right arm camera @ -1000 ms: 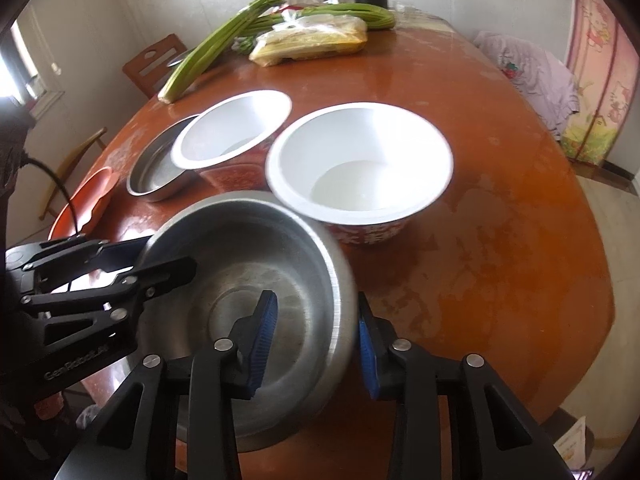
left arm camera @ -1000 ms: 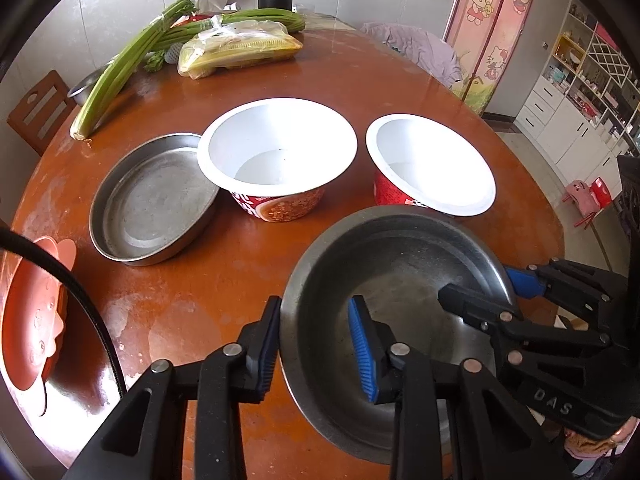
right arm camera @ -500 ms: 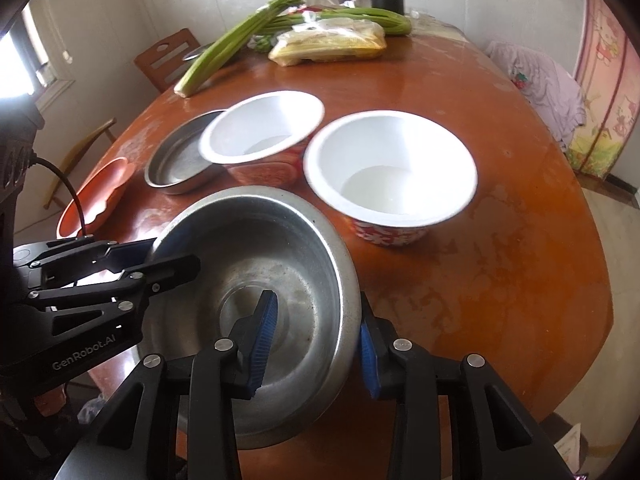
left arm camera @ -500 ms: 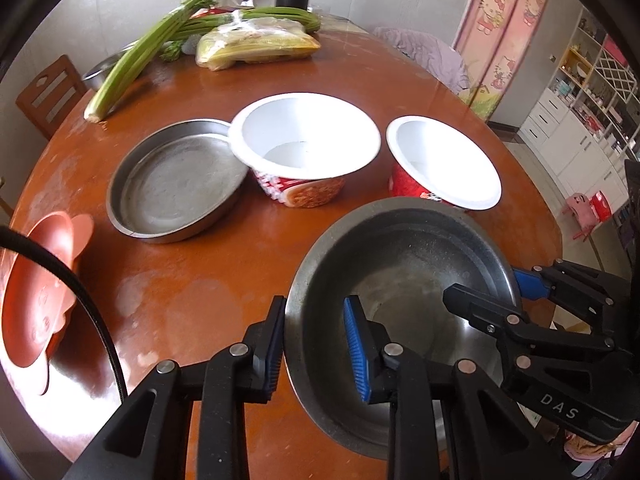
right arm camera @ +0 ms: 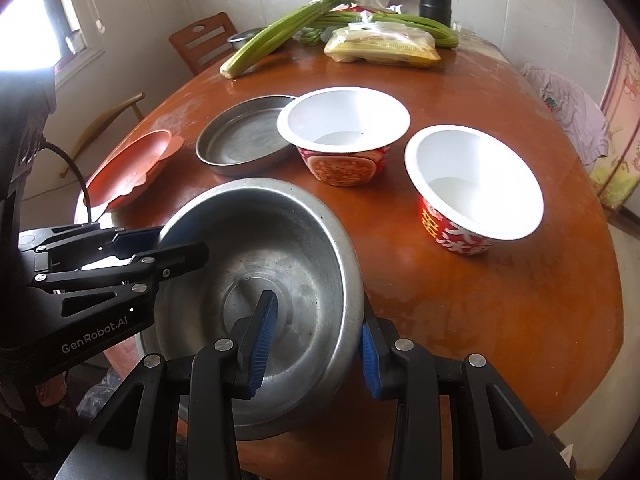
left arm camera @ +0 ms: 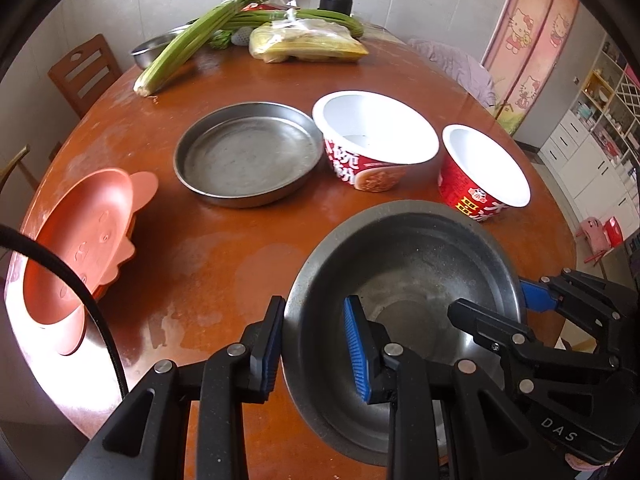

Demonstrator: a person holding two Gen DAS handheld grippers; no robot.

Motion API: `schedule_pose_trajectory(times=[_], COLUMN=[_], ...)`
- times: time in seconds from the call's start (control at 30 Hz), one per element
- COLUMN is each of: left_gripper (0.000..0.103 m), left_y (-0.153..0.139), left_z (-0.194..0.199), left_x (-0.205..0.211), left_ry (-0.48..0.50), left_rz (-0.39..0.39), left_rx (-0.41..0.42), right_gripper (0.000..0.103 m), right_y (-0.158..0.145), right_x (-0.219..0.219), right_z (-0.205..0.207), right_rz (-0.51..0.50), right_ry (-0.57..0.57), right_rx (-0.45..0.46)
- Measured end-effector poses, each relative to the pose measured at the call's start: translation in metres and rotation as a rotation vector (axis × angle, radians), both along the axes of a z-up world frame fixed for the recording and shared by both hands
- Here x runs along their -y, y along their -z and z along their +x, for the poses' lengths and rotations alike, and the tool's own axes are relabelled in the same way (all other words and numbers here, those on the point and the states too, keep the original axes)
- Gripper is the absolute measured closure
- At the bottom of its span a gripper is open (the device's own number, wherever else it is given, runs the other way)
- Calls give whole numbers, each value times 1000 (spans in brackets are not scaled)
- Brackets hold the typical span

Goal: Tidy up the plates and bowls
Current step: 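Lift the steel bowl with the left gripper and carry it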

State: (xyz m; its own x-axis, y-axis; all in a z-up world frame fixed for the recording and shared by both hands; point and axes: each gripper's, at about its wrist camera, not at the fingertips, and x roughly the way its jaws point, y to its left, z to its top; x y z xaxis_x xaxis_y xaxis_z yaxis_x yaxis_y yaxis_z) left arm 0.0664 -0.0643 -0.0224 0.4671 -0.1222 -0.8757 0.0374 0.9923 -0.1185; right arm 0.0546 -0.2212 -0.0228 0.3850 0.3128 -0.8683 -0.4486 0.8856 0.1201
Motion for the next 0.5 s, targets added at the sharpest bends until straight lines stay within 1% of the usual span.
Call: schedule_pose_trajectory(times=[0.13,0.5], left_gripper=[74,74], left_y=[2,4], left_z=[1,4], left_x=[-4,3], left_ry=[-7,17], left_rz=[-1,-8], left_rx=[-2,-3], right_gripper=[62,62], right_y=[-1,7], right_x=[-5,1], right_z=[0,8], right_rz=[-4,-15], right_ry=[-5,18], right_rx=[8,-19])
